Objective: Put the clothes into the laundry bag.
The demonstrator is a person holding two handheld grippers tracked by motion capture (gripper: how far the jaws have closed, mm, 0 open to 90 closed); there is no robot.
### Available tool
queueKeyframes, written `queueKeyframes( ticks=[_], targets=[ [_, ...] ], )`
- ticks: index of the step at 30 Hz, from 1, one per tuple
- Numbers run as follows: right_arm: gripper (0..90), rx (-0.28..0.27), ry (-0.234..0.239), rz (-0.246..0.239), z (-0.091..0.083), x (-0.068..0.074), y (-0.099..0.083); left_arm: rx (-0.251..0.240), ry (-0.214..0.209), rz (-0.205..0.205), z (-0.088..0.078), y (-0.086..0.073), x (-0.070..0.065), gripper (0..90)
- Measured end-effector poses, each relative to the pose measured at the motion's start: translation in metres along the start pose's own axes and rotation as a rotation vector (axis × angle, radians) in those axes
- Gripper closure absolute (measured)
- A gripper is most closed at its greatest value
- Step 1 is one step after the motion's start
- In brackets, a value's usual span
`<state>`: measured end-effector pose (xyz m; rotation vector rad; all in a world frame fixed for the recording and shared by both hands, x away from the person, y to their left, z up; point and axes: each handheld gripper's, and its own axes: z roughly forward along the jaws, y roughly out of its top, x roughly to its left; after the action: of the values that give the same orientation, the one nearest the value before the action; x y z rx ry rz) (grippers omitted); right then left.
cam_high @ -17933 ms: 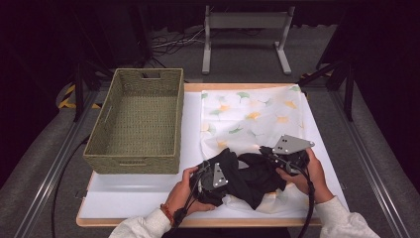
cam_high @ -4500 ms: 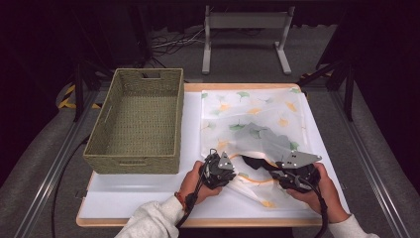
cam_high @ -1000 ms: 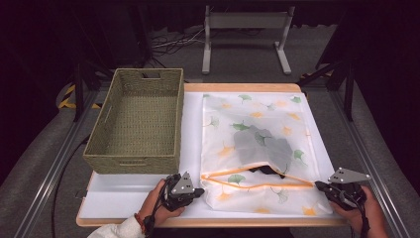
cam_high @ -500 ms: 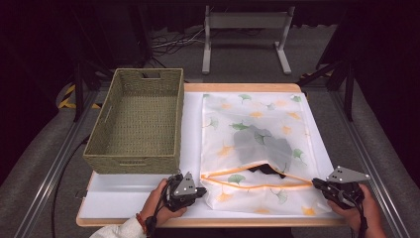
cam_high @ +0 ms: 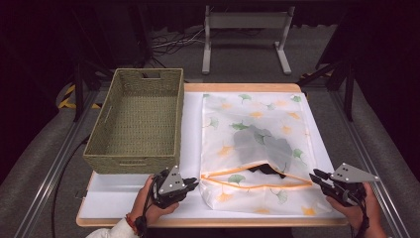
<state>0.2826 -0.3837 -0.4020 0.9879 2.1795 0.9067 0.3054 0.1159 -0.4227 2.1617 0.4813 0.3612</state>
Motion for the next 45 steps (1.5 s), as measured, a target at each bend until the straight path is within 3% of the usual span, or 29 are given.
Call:
queueKeyframes(
  ticks=[6, 13, 15, 18, 19, 20, 21, 22, 28, 31, 32, 37, 40, 45],
  targets=[
    [65.8, -0.021, -0.026, -0.008, 0.001, -0.003, 0.003, -0.025, 0.06, -0.063, -0.019, -0.011, 0.007, 73.1],
    [55.3, -0.032, -0.05, 0.006, 0.005, -0.01, 0.003, 0.004, 0.163, -0.095, -0.038, -0.029, 0.014, 62.6],
    [51.7, -0.039, -0.07, 0.016, 0.005, -0.013, 0.002, 0.012, 0.197, -0.118, -0.042, -0.036, 0.016, 54.6],
    [48.6, -0.04, -0.067, 0.022, 0.005, -0.015, 0.001, 0.011, 0.204, -0.126, -0.05, -0.043, 0.017, 54.5],
    [45.9, -0.033, -0.068, 0.019, 0.006, -0.015, 0.001, 0.011, 0.213, -0.129, -0.053, -0.046, 0.018, 52.9],
    [44.9, -0.032, -0.067, 0.017, 0.006, -0.015, 0.001, 0.016, 0.248, -0.139, -0.058, -0.05, 0.018, 50.0],
    [44.8, -0.03, -0.066, 0.016, 0.007, -0.014, 0.001, 0.016, 0.248, -0.139, -0.058, -0.05, 0.018, 48.8],
    [44.5, -0.031, -0.066, 0.016, 0.007, -0.014, 0.001, 0.018, 0.272, -0.157, -0.063, -0.056, 0.02, 47.2],
    [38.6, -0.037, -0.077, 0.021, 0.005, -0.014, -0.001, 0.006, 0.315, -0.228, -0.073, -0.067, 0.024, 38.6],
    [35.4, -0.034, -0.085, 0.027, 0.005, -0.015, -0.003, 0.012, 0.356, -0.253, -0.074, -0.069, 0.024, 28.9],
    [33.5, -0.032, -0.091, 0.033, 0.006, -0.015, -0.004, 0.019, 0.365, -0.28, -0.073, -0.071, 0.027, 22.4],
    [28.6, -0.031, -0.094, 0.039, 0.007, -0.016, -0.006, 0.022, 0.351, -0.33, -0.071, -0.077, 0.034, 11.0],
    [24.7, -0.043, -0.091, 0.044, 0.008, -0.017, -0.006, -0.017, 0.343, -0.341, -0.076, -0.081, 0.036, 8.0],
    [16.8, -0.065, -0.1, 0.051, 0.012, -0.018, -0.007, -0.032, 0.33, -0.342, -0.078, -0.088, 0.039, 5.8]
  ],
)
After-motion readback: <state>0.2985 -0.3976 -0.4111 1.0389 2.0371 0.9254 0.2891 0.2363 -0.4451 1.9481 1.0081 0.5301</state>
